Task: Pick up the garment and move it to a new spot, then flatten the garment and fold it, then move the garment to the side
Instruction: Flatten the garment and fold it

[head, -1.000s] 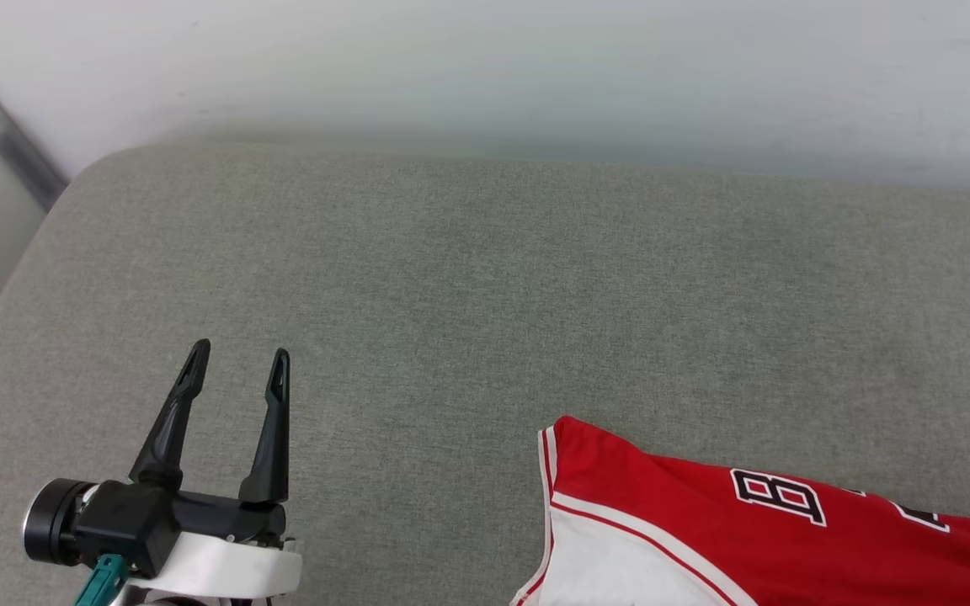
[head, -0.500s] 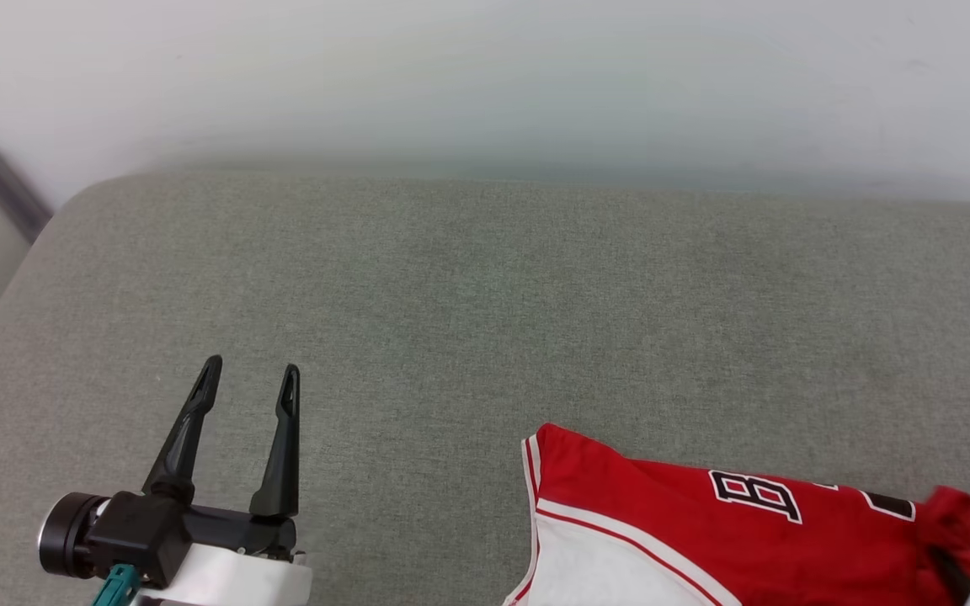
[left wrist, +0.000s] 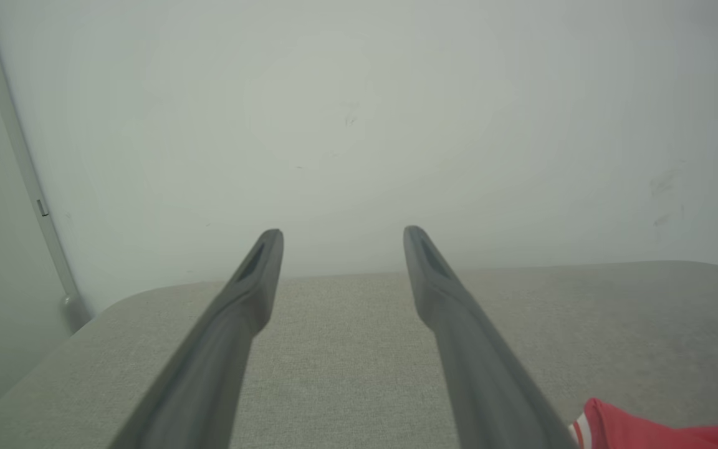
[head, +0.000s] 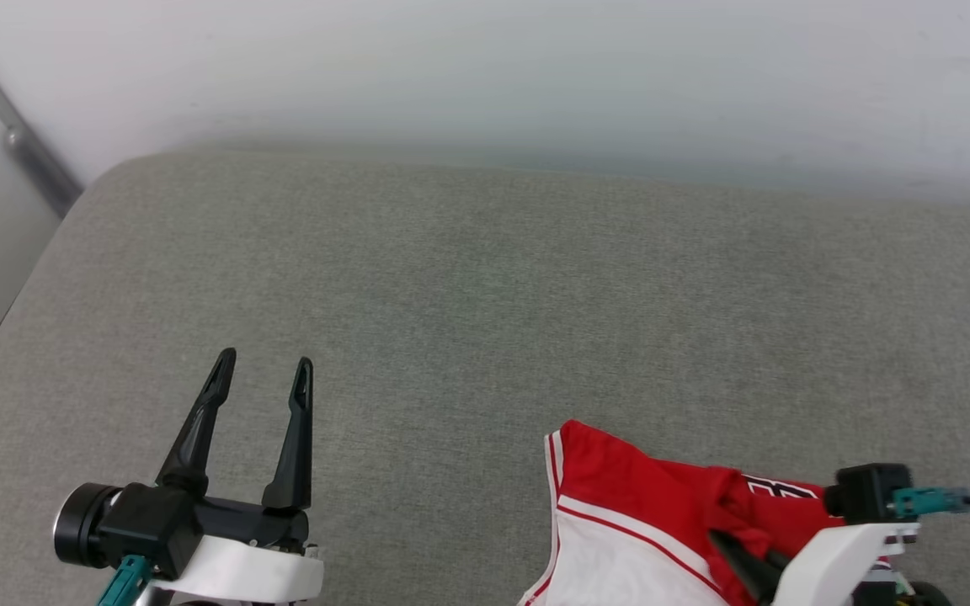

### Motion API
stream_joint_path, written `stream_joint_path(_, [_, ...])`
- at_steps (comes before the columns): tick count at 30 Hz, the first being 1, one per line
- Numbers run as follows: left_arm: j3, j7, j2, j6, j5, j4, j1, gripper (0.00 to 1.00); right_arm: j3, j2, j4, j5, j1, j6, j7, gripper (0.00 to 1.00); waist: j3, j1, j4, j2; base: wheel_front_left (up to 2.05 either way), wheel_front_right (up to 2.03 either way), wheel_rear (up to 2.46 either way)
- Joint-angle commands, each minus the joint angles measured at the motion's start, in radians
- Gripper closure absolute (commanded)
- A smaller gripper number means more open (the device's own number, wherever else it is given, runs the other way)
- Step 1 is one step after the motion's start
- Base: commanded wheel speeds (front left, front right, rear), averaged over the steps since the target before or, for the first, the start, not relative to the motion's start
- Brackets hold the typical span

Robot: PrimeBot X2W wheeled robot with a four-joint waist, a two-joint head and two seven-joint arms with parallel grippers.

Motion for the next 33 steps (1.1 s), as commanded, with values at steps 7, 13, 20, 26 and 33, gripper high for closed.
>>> stream_joint_path(7, [-0.004, -0.002, -0.008, -0.001, -0.005, 0.008, -0.011, 0.00, 0.119, 0.004, 0.090, 0.026, -0.042, 0.000, -0.069, 1.00, 0.001, -0.0001, 0.040, -0.0001, 0.00, 0.00, 0.00])
stream_joint_path(13, [0.002, -0.002, -0.011, -0.001, -0.003, 0.008, -0.007, 0.00, 0.163, 0.004, 0.133, 0.036, -0.081, 0.000, -0.110, 1.00, 0.002, -0.0001, 0.055, -0.0001, 0.00, 0.00, 0.00])
stream_joint_path(20, [0.004, -0.002, -0.011, -0.001, -0.001, 0.009, -0.004, 0.00, 0.247, 0.004, 0.141, 0.062, -0.112, 0.000, -0.127, 0.00, 0.002, -0.0001, 0.056, -0.0001, 0.00, 0.00, 0.00])
stream_joint_path(26, [0.006, -0.002, -0.012, -0.001, 0.001, 0.009, -0.005, 0.00, 0.229, 0.003, 0.104, 0.024, -0.163, 0.000, -0.149, 0.00, 0.005, -0.0001, 0.035, -0.0001, 0.00, 0.00, 0.00])
stream_joint_path(33, [0.005, -0.002, -0.008, -0.002, -0.002, 0.008, -0.012, 0.00, 0.122, -0.113, 0.059, -0.247, -0.273, -0.001, -0.239, 0.00, 0.002, -0.0001, -0.004, -0.0001, 0.00, 0.00, 0.00])
